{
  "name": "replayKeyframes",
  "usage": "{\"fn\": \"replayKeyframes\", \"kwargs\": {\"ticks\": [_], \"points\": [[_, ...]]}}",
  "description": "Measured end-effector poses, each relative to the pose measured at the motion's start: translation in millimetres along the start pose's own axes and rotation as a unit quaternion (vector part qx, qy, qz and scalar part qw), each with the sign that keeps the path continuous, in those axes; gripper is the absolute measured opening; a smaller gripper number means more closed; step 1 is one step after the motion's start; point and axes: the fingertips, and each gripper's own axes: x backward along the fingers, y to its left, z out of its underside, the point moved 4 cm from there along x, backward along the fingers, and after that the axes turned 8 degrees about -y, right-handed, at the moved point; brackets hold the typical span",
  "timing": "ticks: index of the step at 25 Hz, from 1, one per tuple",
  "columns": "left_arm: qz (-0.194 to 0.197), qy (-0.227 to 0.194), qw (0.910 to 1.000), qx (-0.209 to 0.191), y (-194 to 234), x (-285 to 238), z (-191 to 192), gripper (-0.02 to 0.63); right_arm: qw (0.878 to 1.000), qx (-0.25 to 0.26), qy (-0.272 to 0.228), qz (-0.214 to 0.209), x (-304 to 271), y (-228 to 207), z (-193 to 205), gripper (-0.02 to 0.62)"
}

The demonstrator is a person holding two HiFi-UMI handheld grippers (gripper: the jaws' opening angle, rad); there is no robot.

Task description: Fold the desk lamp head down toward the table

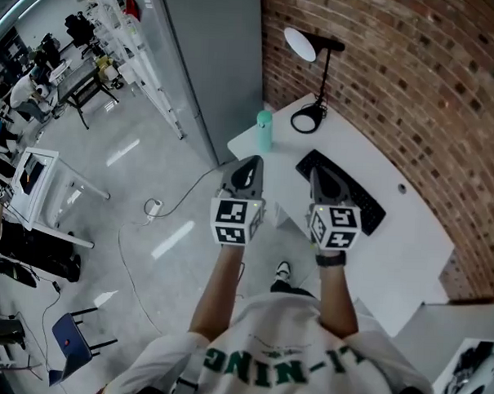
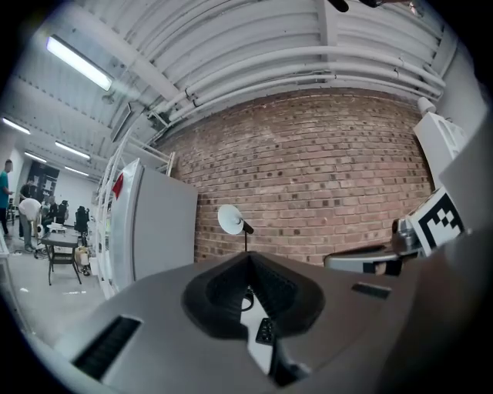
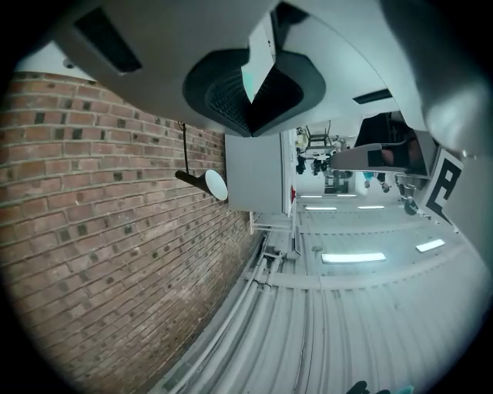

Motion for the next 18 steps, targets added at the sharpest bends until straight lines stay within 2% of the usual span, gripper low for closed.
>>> {"fn": "replayKeyframes", "kwargs": {"ticks": [4,9,18], "points": [[-0.002,-0.007,1.0,0.0,5,-56,-11,0.0,1.0,0.013,0.002,-0.019,-38,-25,-17,0.005],[-0.011,-0.007,0.9998,0.017,-4,-122,-14,0.0,1.0,-0.006,0.001,-0.024,-76,-74,-18,0.005],[-0.017,-0.004,0.9997,0.017,4,-187,-15,0.0,0.998,-0.041,0.015,-0.052,-110,-106,1,0.005]]}}
